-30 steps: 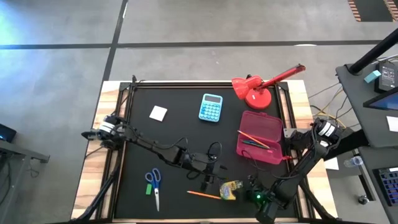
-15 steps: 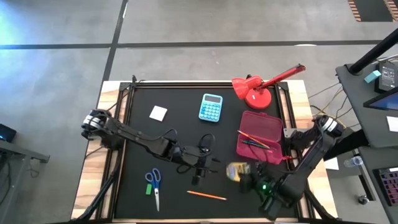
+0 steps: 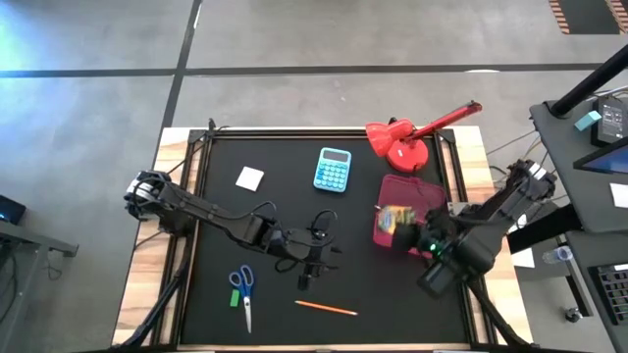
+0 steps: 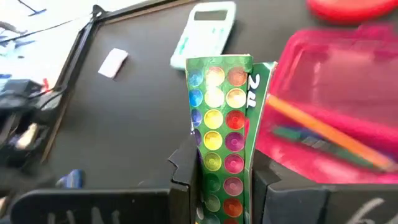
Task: Pack school essentials
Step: Put the crayon box into the red supply box
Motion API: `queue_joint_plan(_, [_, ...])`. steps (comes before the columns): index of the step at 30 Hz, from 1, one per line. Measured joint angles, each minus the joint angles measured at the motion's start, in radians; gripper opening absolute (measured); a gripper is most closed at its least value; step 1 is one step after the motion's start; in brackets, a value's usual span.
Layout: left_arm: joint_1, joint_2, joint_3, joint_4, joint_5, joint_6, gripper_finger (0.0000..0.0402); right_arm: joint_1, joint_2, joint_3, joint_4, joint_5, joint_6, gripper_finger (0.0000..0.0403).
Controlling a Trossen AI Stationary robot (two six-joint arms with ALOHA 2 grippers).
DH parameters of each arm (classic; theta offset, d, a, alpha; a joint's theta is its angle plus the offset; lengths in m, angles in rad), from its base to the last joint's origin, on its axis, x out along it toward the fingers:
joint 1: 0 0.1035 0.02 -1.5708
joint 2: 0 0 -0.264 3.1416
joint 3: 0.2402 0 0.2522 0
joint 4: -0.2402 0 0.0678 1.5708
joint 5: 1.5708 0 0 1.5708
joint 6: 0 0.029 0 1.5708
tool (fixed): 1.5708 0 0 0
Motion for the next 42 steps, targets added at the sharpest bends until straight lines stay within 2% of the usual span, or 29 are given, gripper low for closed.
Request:
queue_joint_plan(6, [0.000, 0.000, -0.001, -0.003, 0.000, 0.000, 0.0167, -0.061, -0.047, -0.071, 0.016, -0.064, -0.012, 0.0063])
queue_joint_plan(11, [0.000, 0.000, -0.003, -0.003, 0.000, 0.000, 0.0167, -0.089, -0.029, -0.119, 0.032, -0.158, -0.019, 0.0063])
queue_joint_plan(18, [0.000, 0.000, -0.016, -0.002, 0.000, 0.000, 0.0167, -0.093, 0.013, -0.173, 0.137, -0.218, -0.026, 0.0063])
queue_joint_plan(33, [-0.009, -0.002, -0.070, -0.003, 0.001, -0.053, 0.0167, -0.093, 0.024, -0.332, 0.463, -0.218, -0.019, 0.0063])
queue_joint_plan(42, [-0.016, -0.002, -0.070, -0.001, 0.001, -0.054, 0.0167, -0.093, 0.024, -0.415, 0.580, -0.242, -0.014, 0.0063])
